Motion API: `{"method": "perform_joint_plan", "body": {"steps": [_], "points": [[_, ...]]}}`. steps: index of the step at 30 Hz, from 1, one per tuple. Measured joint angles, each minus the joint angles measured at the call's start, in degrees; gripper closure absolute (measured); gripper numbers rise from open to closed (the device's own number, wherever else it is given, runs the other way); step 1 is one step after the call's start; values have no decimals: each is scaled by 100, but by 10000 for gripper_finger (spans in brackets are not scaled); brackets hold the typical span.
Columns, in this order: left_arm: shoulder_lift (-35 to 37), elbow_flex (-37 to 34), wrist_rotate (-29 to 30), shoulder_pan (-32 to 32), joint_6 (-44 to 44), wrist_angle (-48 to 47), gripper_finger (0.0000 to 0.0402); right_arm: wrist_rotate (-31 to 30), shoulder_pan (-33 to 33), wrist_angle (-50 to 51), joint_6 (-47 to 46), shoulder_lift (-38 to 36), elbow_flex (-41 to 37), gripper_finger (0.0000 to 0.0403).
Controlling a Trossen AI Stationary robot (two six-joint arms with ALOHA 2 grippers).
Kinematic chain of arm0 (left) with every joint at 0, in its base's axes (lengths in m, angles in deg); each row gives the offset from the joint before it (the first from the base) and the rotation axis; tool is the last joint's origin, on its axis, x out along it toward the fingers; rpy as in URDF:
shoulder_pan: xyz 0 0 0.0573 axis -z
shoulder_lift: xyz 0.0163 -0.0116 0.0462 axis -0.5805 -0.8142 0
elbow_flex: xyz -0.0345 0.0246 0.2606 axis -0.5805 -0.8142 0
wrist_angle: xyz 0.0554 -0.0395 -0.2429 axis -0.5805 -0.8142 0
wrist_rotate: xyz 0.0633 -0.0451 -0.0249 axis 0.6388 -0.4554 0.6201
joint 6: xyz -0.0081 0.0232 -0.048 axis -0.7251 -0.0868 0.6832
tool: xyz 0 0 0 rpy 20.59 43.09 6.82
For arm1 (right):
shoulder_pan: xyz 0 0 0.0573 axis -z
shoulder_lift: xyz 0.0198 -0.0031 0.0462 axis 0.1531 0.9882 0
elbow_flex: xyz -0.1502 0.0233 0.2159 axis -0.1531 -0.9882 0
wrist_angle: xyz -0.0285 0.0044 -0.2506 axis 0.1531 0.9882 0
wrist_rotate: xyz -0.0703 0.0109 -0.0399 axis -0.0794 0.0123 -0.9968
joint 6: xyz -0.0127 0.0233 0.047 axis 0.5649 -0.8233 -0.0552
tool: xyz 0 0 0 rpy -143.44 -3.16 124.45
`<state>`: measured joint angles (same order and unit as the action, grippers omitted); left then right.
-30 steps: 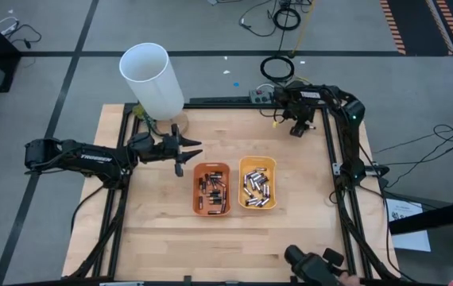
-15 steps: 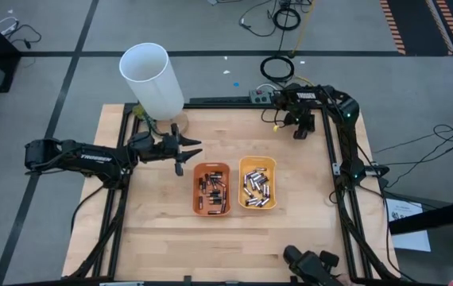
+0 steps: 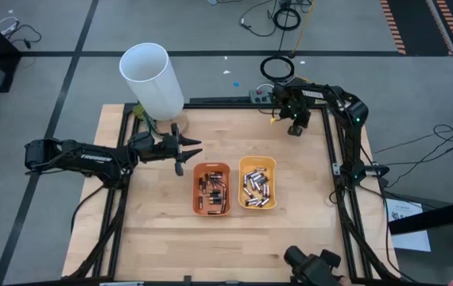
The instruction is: Sort batteries
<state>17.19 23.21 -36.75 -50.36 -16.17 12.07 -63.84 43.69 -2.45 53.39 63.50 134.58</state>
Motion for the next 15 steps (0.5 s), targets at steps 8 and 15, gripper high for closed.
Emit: {"method": "perform_joint_plan", "body": {"steps": [8, 15], "points": [[0, 0, 2, 0, 9, 27, 267, 350, -193, -36, -68, -733, 2, 400], [0, 0, 2, 0, 49, 50, 267, 874, -690, -253, -150, -1346, 7, 400]]}}
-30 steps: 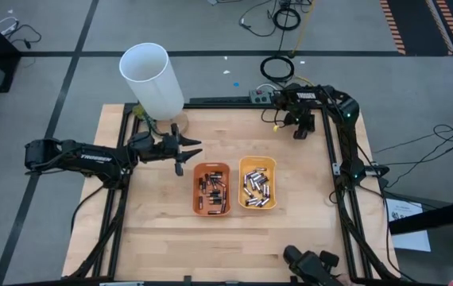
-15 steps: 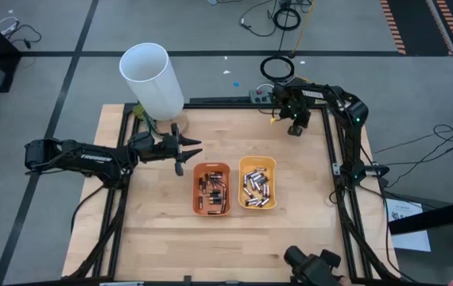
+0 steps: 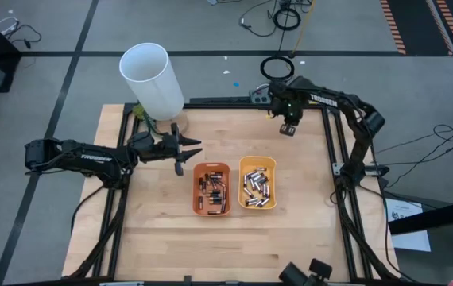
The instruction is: Sort batteries
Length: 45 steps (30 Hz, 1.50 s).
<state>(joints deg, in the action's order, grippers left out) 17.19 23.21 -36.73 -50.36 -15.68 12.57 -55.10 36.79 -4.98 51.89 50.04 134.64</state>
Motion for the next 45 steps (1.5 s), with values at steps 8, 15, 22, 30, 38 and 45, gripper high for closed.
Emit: {"method": "perform_joint_plan", "body": {"steps": [8, 15, 22, 30, 38, 45], "points": [[0, 4, -212, 0, 117, 171, 267, -12, -984, -199, -318, -712, 2, 401], [0, 7, -236, 31, 270, 334, 267, 292, -1984, -449, -872, -1278, 2, 400], [0, 7, -263, 215, 279, 513, 267, 1044, -3024, -1630, -1341, -1759, -426, 400], [0, 7, -280, 291, 259, 602, 267, 1034, -4077, -3257, -2232, -2006, -1678, 400], [0, 7, -278, 291, 261, 630, 267, 1005, -4646, -4462, -2843, -2004, -2508, 400], [0, 7, -278, 291, 264, 630, 267, 999, -4808, -4491, -3026, -1648, -2656, 399]]}}
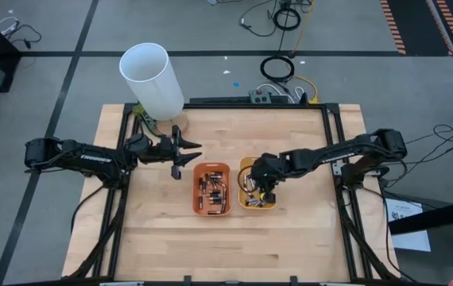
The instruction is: Sort batteries
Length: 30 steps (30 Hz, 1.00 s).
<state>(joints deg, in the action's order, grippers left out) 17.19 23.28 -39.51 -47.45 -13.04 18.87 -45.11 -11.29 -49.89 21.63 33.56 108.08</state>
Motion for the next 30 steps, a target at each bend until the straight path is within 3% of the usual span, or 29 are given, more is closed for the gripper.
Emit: {"method": "perform_joint_plan", "body": {"steps": [12, 23, 30], "points": [[0, 0, 0, 0, 0, -7, 267, 13, 0, 118, -138, 553, -6, 396], [0, 0, 0, 0, 4, -7, 267, 26, 5, 148, -135, 493, 0, 292], [49, -4, 0, 0, -2, 64, 267, 0, 13, 497, -87, 210, 289, 267]]}}
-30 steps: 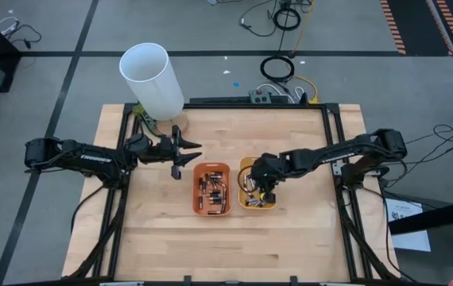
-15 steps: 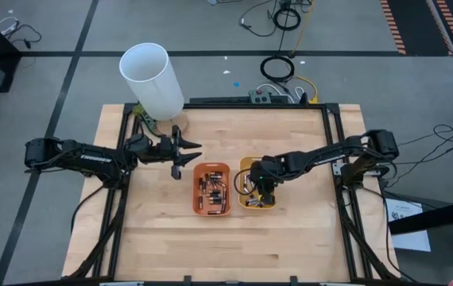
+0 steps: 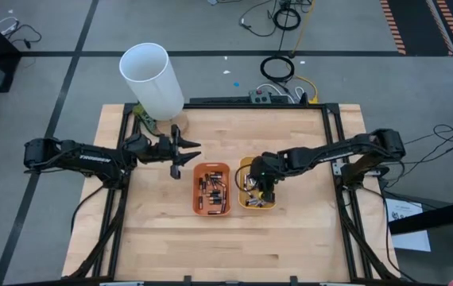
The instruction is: Sort batteries
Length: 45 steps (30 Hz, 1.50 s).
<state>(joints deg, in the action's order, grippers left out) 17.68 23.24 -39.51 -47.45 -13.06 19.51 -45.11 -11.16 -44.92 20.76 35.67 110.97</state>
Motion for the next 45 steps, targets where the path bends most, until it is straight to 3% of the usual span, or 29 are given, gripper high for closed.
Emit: {"method": "perform_joint_plan", "body": {"steps": [6, 14, 20, 26, 35, 45], "points": [[603, 0, 13, 0, 182, -244, 267, -38, 0, -29, 142, -606, 169, 272], [2199, 0, 466, -2, 778, -2042, 267, -960, -119, -889, 698, -1667, 64, 284], [3328, 0, 375, 11, 1053, -3540, 267, -1057, -206, -2142, 1017, -2437, -673, 286], [4128, -5, 302, 116, 1003, -4709, 267, -1058, -205, -3195, 754, -3173, -1883, 287], [4889, -704, 302, 188, 1004, -4663, 267, -1073, -203, -4472, 422, -4399, -3436, 287], [5329, -1311, 319, 187, 1035, -4512, 267, -1504, -197, -4536, 352, -5733, -4434, 287]]}}
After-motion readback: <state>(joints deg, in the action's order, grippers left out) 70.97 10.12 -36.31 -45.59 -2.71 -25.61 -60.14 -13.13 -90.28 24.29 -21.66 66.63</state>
